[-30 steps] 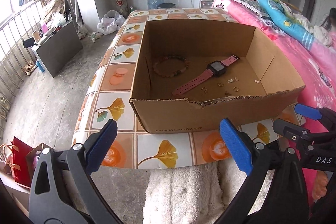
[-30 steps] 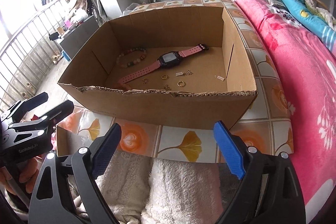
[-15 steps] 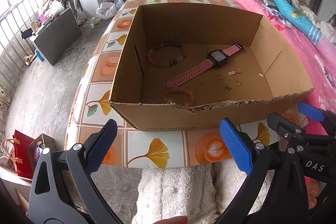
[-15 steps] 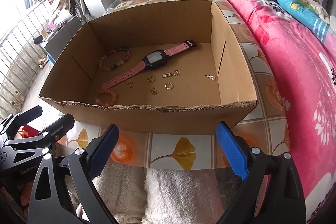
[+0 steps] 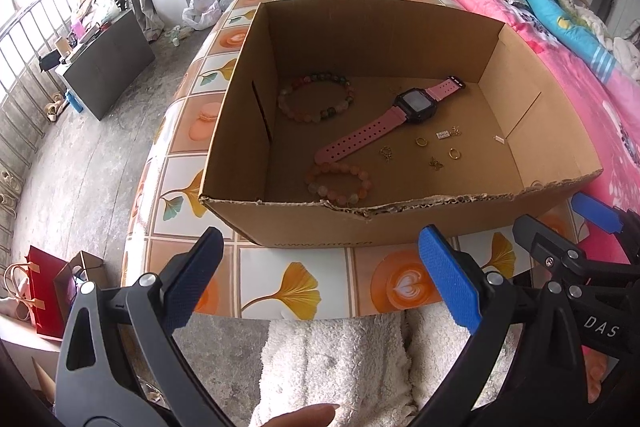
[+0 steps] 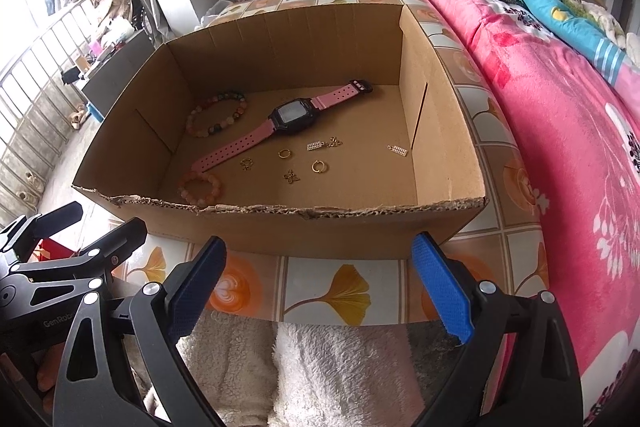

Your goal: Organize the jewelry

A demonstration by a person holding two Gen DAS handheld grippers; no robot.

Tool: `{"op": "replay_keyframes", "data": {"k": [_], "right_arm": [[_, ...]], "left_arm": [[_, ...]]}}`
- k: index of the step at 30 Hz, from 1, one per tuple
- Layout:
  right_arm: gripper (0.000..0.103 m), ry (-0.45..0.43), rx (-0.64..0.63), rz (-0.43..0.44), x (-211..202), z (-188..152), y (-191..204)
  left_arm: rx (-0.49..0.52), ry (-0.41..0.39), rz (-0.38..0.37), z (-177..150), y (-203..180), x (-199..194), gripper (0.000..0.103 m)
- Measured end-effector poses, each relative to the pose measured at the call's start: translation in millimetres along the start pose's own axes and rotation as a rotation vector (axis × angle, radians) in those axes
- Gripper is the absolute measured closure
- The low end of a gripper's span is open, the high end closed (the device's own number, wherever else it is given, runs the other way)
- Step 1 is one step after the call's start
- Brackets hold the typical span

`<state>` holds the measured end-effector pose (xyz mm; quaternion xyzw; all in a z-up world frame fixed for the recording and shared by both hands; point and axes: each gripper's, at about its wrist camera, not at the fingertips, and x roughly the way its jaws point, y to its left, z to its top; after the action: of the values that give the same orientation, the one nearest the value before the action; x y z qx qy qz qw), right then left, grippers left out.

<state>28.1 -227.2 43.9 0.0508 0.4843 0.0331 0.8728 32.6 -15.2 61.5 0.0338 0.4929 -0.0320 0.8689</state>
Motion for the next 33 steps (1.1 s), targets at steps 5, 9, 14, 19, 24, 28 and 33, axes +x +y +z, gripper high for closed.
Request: {"op": "replay_keyframes", "data": {"k": [5, 9, 14, 19, 24, 28, 33], "right_arm": [[0.011, 0.001, -0.003, -0.005, 0.7, 1.0, 1.2], [0.011, 0.004, -0.002, -0.006, 1.4, 1.3, 1.9], [0.011, 0.009, 0.002, -0.007, 3.0, 1.4, 2.8], [0.011, 0.018, 0.009, -0.002, 5.9, 1.8, 1.5], [0.011, 0.024, 0.01, -0.005, 6.9, 1.9, 1.4], [0.011, 0.027, 0.012, -0.004, 7.3, 2.0, 1.2], [0.011, 0.028, 0.013, -0.003, 7.2, 2.1, 1.3]], "left_arm": [[-0.006, 0.006, 0.004, -0.3, 1.0, 1.8, 0.009], [-0.011, 0.014, 0.001, 0.6, 2.2, 3.5, 0.009], [-0.011, 0.017, 0.007, 1.7, 1.6, 4.7, 0.009], [-0.01, 0.022, 0.008, 1.8, 0.6, 6.1, 0.009], [-0.01, 0.03, 0.005, 1.7, 0.6, 8.0, 0.009], [-0.01, 0.031, 0.005, 1.7, 0.4, 8.4, 0.009], [-0.01, 0.032, 0.004, 1.8, 0.7, 8.5, 0.009]]}}
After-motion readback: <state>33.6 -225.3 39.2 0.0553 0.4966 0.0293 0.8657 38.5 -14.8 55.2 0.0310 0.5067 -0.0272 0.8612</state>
